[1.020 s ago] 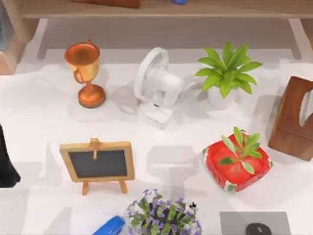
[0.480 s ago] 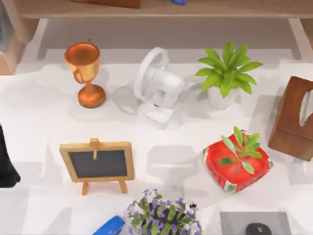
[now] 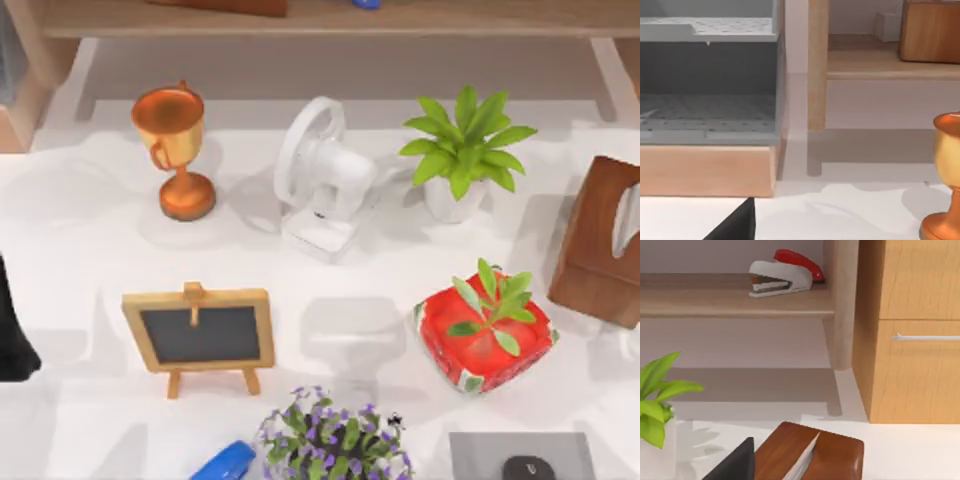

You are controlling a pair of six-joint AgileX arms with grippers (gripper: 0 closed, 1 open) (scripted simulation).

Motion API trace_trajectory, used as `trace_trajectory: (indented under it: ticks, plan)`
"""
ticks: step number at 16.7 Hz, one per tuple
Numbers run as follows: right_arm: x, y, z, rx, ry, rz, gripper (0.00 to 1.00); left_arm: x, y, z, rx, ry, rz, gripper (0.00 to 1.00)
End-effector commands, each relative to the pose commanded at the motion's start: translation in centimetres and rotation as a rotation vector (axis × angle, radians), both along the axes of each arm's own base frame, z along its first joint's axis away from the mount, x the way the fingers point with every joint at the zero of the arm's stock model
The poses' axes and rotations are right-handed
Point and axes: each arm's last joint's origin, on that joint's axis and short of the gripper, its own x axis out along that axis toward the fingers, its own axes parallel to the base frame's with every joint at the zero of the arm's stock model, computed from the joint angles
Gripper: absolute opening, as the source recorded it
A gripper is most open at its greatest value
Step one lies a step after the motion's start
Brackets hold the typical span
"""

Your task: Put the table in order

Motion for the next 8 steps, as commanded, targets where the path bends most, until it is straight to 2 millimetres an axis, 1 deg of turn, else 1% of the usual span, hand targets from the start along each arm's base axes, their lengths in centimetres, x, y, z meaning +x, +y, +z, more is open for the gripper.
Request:
trace_trajectory:
  ticks: [2, 4, 6, 8]
  plan:
    - [0.0, 0.0, 0.0, 0.000, 0.000, 0.000, 1.00, 0.0, -0.1, 1.3, 0.001, 0.003, 0.006, 1.00]
    - [0.0, 0.0, 0.0, 0.000, 0.000, 0.000, 1.00, 0.3, -0.3, 3.7, 0.003, 0.008, 0.011, 1.00]
    - [0.0, 0.0, 0.0, 0.000, 0.000, 0.000, 1.00, 1.0, -0.6, 7.1, 0.004, 0.014, 0.014, 1.00]
    - [0.0, 0.0, 0.0, 0.000, 0.000, 0.000, 1.00, 2.4, -1.1, 11.3, 0.003, 0.017, 0.014, 1.00]
